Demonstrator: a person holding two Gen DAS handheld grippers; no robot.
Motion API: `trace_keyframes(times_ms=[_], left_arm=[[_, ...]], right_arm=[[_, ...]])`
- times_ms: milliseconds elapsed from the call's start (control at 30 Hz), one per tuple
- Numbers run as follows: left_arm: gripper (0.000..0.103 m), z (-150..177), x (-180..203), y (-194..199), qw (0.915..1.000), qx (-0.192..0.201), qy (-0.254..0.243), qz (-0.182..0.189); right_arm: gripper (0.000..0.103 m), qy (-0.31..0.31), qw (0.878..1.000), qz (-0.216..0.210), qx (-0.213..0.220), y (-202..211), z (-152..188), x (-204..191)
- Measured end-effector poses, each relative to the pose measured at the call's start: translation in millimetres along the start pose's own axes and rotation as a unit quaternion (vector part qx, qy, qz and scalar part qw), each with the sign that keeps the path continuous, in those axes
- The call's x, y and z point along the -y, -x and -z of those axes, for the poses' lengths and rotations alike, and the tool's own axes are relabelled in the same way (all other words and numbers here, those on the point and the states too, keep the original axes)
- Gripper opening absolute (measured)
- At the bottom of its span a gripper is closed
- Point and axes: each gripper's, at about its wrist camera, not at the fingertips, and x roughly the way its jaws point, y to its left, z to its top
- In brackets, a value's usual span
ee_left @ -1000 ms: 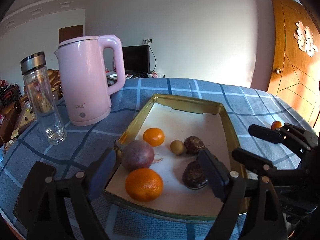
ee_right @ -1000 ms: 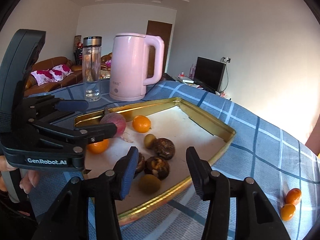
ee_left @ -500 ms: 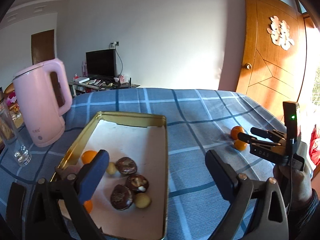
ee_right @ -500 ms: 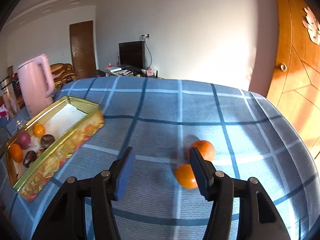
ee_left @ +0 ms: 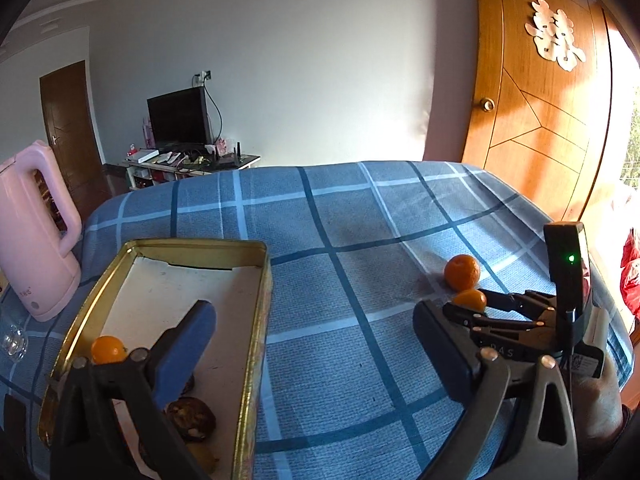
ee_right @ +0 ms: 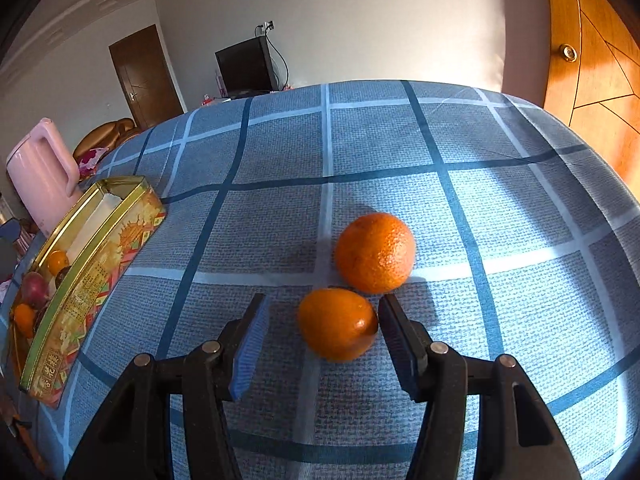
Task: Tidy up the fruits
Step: 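Move both tools from the tray back to the remaining mandarins, then grasp a mandarin with the left tool while the right tool grasps another mandarin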
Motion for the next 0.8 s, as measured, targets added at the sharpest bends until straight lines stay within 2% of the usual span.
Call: trace_keyframes(times_ms=[33, 167, 400, 633, 800], left_arm=[[0.101, 0, 3, -4, 1.0000, -0.003, -0.004, -0.001], [0.101, -3, 16, -16, 0.9998, -0.010, -0.017, -0.005], [0.101, -11, 39, -37, 0.9994, -0.018, -0.029, -0.012], [0.103, -21, 82, -69, 0.9985, -0.040, -0.037, 0.000], [0.103, -28, 113, -96, 0.9978, -0.046, -0.048, 0.010]], right_arm=[[0.041, 0.001, 1.000, -0.005, -0.006, -2, 0, 1], [0.041, 0.012, 1.000, -0.011, -0.007, 3, 2, 1], [0.041, 0.015, 1.000, -0.002, 0.025, 30, 13, 12], [0.041, -0.021, 0.994, 0.080, 0.074, 51, 3, 62], [0.041, -0.049, 0.988, 0.111, 0.096, 53, -2, 86]])
